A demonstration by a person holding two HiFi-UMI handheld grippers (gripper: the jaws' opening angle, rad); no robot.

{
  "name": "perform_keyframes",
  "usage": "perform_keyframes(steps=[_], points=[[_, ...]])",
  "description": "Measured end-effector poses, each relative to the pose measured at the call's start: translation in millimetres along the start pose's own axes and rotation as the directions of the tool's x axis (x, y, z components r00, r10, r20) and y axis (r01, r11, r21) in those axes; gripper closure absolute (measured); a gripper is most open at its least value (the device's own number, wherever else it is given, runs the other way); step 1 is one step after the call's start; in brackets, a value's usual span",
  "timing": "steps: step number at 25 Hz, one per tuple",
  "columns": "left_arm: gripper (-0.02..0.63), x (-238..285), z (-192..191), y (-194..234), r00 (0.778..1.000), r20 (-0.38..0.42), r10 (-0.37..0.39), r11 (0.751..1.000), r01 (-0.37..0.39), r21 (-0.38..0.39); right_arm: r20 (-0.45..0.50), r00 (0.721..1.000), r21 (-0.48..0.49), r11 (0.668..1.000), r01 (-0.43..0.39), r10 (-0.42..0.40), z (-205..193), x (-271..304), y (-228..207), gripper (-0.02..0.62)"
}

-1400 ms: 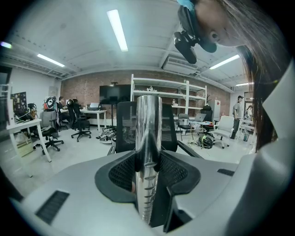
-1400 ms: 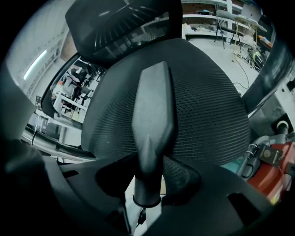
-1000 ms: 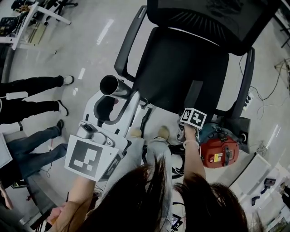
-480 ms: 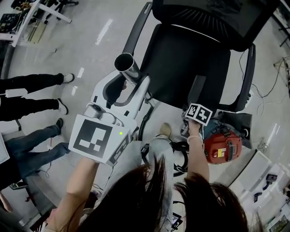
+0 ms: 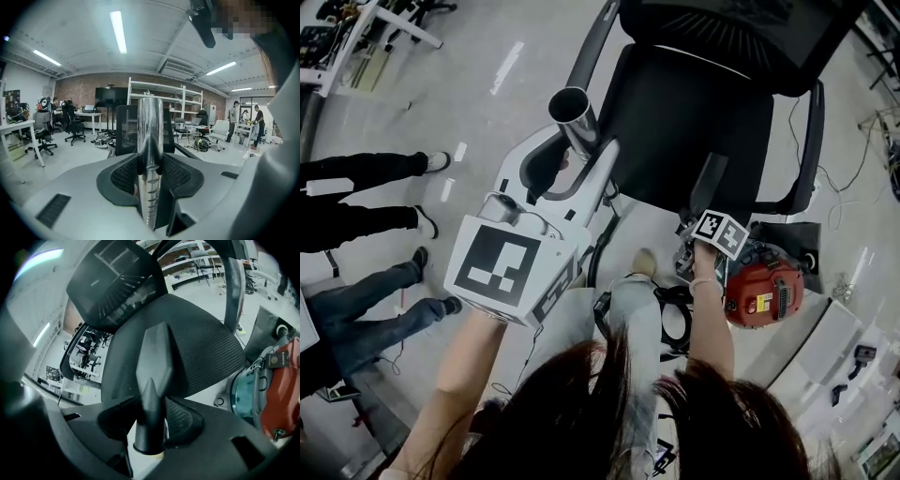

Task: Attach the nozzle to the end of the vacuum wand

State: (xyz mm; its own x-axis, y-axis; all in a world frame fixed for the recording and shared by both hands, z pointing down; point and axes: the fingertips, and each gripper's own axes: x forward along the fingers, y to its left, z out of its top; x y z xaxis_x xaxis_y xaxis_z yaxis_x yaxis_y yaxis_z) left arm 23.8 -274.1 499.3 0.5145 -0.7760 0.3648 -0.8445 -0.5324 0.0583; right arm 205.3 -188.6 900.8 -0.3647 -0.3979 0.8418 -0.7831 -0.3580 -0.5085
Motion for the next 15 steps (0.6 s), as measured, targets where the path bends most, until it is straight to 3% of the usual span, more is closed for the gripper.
perform_keyframes(steps=[15], points=[[0.448,-24,-3,-15,0.999,-0.016,-0.032,0.999,0.032,0.024,0.062,0.992,0.079,0.991,-0.112,0.108,-30,-48,21,0.410]])
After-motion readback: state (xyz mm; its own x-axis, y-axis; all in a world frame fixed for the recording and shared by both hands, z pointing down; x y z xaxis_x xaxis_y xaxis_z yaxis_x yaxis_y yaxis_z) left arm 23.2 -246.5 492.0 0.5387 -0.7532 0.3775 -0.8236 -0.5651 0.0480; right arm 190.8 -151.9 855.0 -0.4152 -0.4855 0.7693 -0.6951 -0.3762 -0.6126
